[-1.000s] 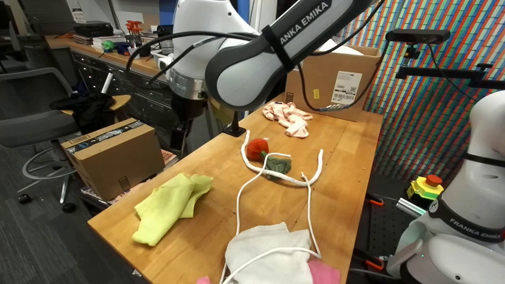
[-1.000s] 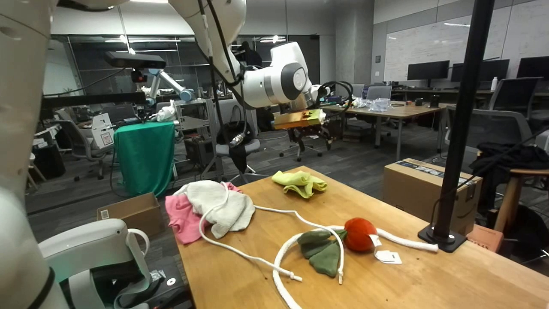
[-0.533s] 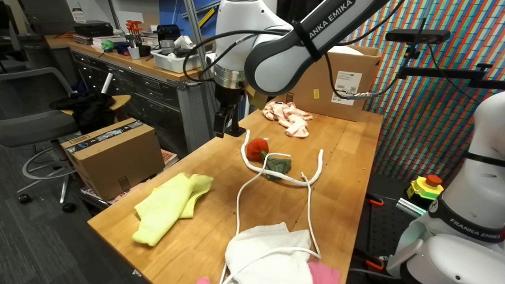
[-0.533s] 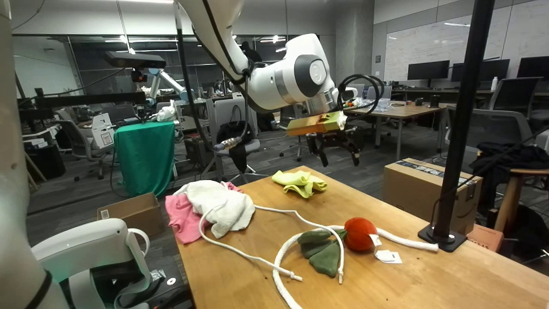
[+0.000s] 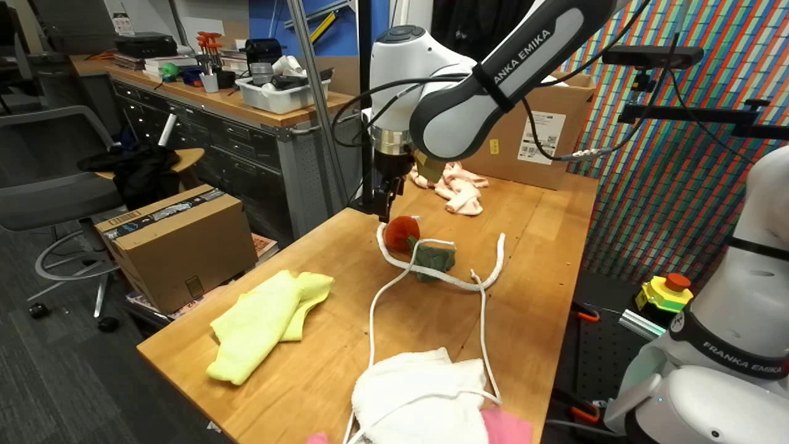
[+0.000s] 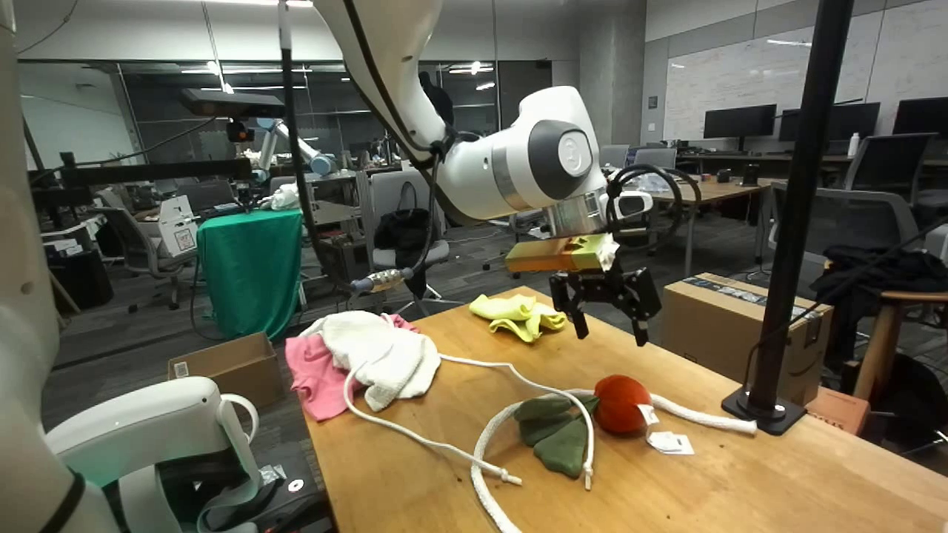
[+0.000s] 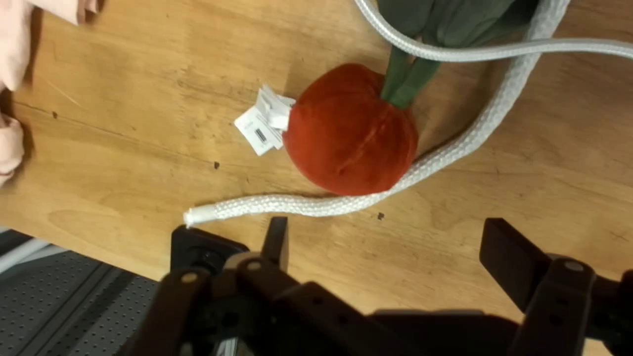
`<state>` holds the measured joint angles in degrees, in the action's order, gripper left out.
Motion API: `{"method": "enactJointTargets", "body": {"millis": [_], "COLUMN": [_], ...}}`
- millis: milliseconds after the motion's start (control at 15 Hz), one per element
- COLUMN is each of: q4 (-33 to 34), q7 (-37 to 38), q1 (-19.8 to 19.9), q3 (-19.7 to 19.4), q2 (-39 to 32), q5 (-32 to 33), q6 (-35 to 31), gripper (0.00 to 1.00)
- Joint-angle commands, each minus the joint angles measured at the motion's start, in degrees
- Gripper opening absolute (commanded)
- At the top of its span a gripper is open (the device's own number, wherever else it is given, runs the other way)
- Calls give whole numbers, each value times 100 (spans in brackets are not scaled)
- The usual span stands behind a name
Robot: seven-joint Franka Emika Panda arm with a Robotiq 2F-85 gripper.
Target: Separate all the items on the table.
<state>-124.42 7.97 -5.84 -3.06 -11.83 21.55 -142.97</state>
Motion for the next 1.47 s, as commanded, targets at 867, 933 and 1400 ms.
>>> {"method": "enactJointTargets", "body": {"millis": [867,933,1400], "q4": [-423,-412,-376], "q7": [402,276,75], "q1": [199,218,231], "q3": [157,185,31], "q2": [-202,-268,-507], "q5": [-831,-977,-868], "q6": [55,-4,-597], "gripper": [100,100,100]}}
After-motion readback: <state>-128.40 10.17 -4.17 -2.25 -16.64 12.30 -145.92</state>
